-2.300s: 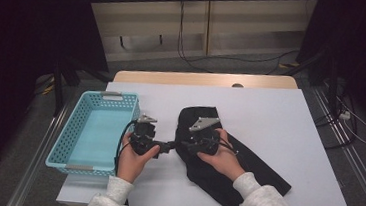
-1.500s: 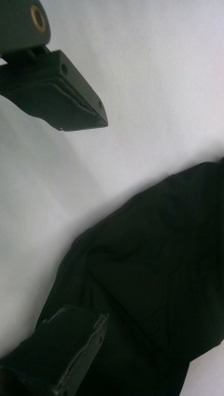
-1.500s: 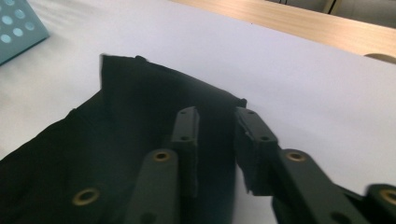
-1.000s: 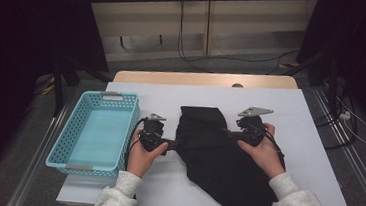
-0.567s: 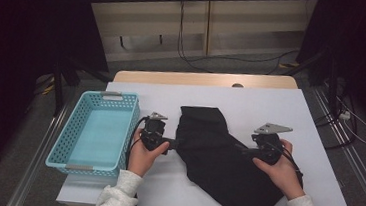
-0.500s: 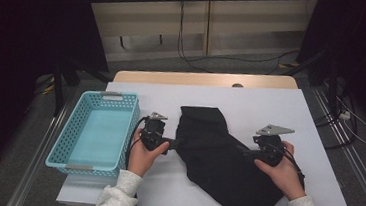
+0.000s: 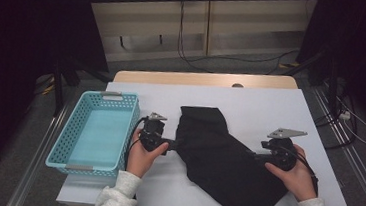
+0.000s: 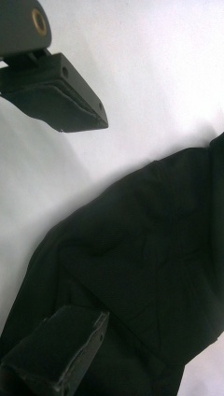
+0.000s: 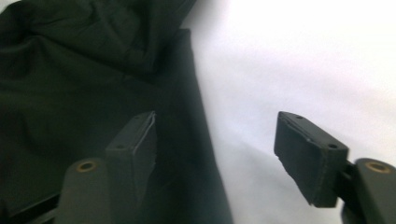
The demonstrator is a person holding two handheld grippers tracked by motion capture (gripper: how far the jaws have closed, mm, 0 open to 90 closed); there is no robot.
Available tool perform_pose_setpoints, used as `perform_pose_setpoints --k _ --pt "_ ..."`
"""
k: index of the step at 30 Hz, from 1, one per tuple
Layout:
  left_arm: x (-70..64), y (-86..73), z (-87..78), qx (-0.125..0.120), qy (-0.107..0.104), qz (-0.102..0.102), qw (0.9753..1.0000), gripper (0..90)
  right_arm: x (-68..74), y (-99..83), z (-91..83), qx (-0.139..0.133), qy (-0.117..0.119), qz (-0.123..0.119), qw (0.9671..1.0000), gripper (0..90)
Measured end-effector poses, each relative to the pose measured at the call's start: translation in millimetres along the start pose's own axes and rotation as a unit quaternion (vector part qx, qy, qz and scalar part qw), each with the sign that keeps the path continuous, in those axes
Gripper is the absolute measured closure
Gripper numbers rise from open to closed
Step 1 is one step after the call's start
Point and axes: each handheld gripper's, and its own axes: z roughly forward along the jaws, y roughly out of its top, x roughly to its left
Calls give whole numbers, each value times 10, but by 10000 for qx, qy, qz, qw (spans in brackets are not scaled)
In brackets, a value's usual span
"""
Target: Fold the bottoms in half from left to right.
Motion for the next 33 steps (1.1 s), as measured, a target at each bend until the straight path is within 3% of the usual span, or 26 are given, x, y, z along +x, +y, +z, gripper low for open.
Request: perform_pose_setpoints --k 4,8,13,16,24,26,33 --pt "1 -1 -11 -37 10 -5 10000 80 -16 -117 -41 131 -85 -38 9999 409" --pt "-12 0 -12 -62 7 30 10000 80 -47 -204 -70 239 -15 88 9997 460" --pt "-16 11 -19 -38 -20 32 10000 80 42 -215 -61 419 -186 -104 9989 543" --pt "-22 13 -16 -69 -16 43 10000 80 112 -221 -60 443 -222 -88 9987 607" --pt "-15 3 -25 -24 -3 54 10000 80 136 -239 -59 393 -88 173 9990 783" --pt "-20 -11 -20 -70 36 27 10000 80 145 -244 -55 395 56 233 9989 864" --pt "-63 7 -45 -89 11 69 9999 80 158 -235 -62 411 44 277 9988 883"
